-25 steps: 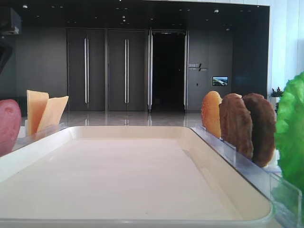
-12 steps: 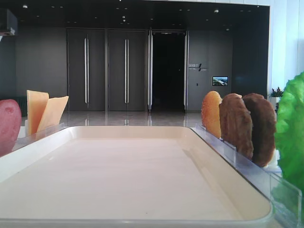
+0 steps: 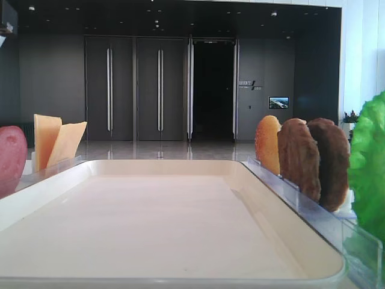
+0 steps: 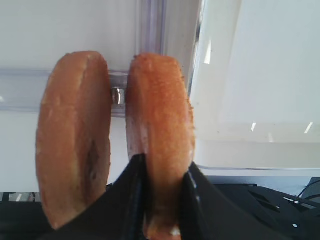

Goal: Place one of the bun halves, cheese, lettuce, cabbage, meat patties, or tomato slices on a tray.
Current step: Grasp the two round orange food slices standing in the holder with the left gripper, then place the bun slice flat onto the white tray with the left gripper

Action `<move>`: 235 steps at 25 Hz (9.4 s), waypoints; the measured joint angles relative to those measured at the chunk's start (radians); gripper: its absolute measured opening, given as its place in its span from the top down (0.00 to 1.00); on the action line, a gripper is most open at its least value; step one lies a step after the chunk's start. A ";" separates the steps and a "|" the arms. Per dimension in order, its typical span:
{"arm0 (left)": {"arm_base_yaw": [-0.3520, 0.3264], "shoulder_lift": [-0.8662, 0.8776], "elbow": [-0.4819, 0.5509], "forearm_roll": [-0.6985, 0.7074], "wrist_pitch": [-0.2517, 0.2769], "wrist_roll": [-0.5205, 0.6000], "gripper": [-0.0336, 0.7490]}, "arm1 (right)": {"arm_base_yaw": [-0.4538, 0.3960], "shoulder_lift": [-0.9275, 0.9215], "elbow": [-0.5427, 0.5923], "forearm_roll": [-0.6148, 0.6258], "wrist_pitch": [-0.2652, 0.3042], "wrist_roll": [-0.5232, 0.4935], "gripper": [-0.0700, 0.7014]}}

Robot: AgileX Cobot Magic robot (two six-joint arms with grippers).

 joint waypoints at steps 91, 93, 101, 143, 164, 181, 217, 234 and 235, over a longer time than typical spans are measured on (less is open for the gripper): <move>0.104 0.196 0.242 -1.379 -0.330 1.404 0.80 | 0.000 0.000 0.000 0.000 0.000 0.000 0.16; 0.104 0.196 0.242 -1.374 -0.332 1.395 0.80 | 0.000 0.000 0.000 0.000 0.000 0.000 0.16; 0.104 0.196 0.242 -1.337 -0.381 1.371 0.80 | 0.000 0.000 0.000 0.000 0.000 0.000 0.16; 0.104 0.294 0.241 -1.420 -0.325 1.450 0.80 | 0.000 0.000 0.000 0.000 0.000 0.000 0.16; 0.104 0.294 0.238 -1.313 -0.343 1.338 0.59 | 0.000 0.000 0.000 0.000 0.000 0.000 0.16; 0.104 0.294 0.238 -1.289 -0.375 1.338 0.42 | 0.000 0.000 0.000 0.000 0.000 0.000 0.16; 0.104 0.294 0.238 -1.230 -0.393 1.311 0.42 | 0.000 0.000 0.000 0.000 0.000 0.000 0.16; 0.104 0.294 0.231 -1.175 -0.368 1.278 0.42 | 0.000 0.000 0.000 0.000 0.000 0.000 0.16; 0.104 0.294 0.229 -1.165 -0.363 1.273 0.42 | 0.000 0.000 0.000 0.000 0.000 0.000 0.16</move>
